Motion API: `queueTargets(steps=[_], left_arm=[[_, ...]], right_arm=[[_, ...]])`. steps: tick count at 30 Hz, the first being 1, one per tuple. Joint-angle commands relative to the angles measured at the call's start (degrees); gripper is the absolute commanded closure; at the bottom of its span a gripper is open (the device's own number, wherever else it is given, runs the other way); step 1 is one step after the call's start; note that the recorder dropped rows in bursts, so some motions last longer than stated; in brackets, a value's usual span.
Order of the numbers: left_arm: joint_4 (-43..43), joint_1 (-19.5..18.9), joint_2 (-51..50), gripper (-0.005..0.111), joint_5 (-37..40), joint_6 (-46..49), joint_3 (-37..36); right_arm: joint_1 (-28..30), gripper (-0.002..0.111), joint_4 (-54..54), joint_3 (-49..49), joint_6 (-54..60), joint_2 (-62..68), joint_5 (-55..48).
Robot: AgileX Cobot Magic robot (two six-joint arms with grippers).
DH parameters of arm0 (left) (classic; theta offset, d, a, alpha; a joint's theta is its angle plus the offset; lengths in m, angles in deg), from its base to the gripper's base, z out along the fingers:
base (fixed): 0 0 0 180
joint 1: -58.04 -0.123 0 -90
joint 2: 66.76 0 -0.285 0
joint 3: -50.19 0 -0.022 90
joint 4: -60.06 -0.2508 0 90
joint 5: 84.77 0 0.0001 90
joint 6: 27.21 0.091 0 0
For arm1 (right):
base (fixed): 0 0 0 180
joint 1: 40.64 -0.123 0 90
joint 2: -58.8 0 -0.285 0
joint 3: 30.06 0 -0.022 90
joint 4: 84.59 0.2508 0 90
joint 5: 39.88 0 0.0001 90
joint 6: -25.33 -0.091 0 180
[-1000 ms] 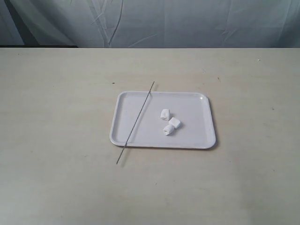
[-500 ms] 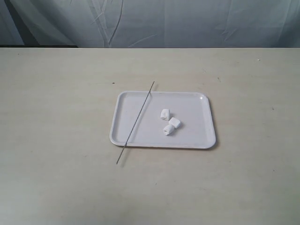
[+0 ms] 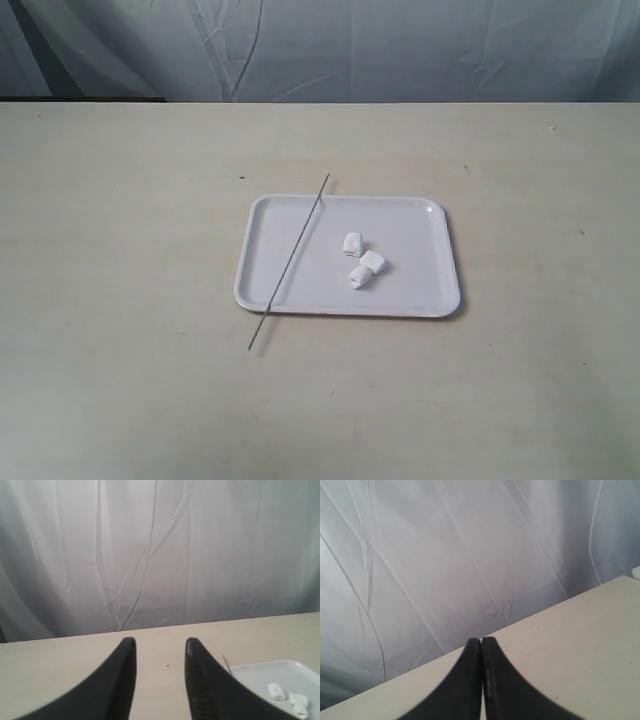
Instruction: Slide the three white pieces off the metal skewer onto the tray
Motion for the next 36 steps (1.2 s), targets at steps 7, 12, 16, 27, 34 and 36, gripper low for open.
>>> queueTargets(steps=[7, 12, 16, 27, 34, 36], left_arm=[[-0.56, 0.38, 0.44, 0.074, -11.41, -0.10, -0.29], [-0.56, 0.38, 0.44, 0.074, -13.89, 0.00, -0.29], [-0.56, 0.38, 0.44, 0.074, -13.99, 0.00, -0.29], [-0.56, 0.38, 0.44, 0.074, -13.89, 0.00, -0.29], [-0.56, 0.38, 0.44, 0.074, -13.89, 0.00, -0.29], [-0.56, 0.38, 0.44, 0.074, -13.89, 0.00, -0.29]], right_arm=[[-0.18, 0.109, 0.44, 0.21, 0.13, 0.24, -0.10], [-0.18, 0.109, 0.44, 0.21, 0.13, 0.24, -0.10], [-0.18, 0.109, 0.44, 0.21, 0.13, -0.75, 0.01], [-0.26, 0.109, -41.32, 3.41, -10.64, -6.70, 2.34], [-0.26, 0.109, -56.85, 3.41, -11.45, -6.70, 4.45], [-0.26, 0.109, -64.17, 3.41, -16.96, -6.70, 2.43]])
